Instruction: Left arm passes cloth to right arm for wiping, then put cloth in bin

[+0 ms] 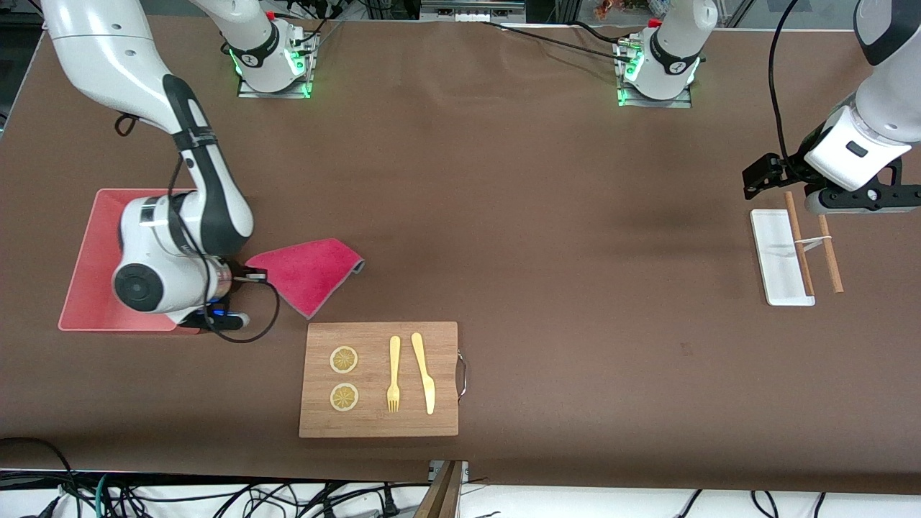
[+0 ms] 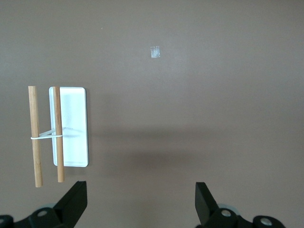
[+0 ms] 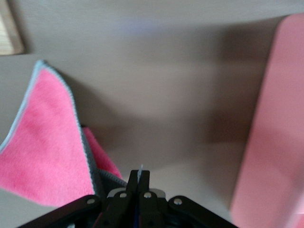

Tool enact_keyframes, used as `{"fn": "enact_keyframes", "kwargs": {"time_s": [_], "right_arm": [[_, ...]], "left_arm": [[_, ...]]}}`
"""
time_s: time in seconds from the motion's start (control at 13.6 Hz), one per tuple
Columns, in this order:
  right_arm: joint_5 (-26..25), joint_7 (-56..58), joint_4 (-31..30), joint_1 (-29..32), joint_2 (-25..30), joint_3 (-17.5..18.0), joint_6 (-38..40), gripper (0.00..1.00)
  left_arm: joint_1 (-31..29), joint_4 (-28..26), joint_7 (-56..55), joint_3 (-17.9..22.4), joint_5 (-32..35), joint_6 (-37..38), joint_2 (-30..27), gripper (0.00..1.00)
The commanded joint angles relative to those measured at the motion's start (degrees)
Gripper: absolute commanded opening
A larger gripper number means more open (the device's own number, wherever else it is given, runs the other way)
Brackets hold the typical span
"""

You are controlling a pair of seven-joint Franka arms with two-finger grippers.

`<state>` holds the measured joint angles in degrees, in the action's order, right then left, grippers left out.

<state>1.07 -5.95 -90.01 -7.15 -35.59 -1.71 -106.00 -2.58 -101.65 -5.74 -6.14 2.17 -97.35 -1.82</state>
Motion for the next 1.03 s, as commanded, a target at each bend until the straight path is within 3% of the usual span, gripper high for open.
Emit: {"fn": "enact_keyframes", "kwargs": {"time_s": [0.0, 0.15, 0.52, 0.66, 0.96], "right_arm": [[-0.36, 6.02, -0.07, 0.99, 3.06, -1.28, 4.12, 0.00], [-0.54, 7.45, 0.28, 1.26, 5.17, -1.81, 7.45, 0.00], [-0.63, 7.62, 12.91, 3.19, 9.65, -2.07, 25.89, 0.00], [-0.63, 11.55, 18.36, 3.45, 10.97, -5.31, 32.41, 0.00], [-1.93, 24.12, 22.86, 3.46, 11.33, -14.71, 37.44, 0.00]], "left_arm": [[-0.50, 0.92, 1.17, -0.37, -0.94, 0.24, 0.24, 1.00], [-0.32, 1.18, 1.17, -0.45, -0.94, 0.24, 0.24, 1.00], [-0.32, 1.45, 1.17, -0.45, -0.94, 0.24, 0.33, 1.00], [-0.06, 1.54, 1.17, -0.45, -0.94, 0.24, 0.33, 1.00], [-0.06, 1.54, 1.08, -1.77, -0.94, 0.24, 0.42, 1.00]]}}
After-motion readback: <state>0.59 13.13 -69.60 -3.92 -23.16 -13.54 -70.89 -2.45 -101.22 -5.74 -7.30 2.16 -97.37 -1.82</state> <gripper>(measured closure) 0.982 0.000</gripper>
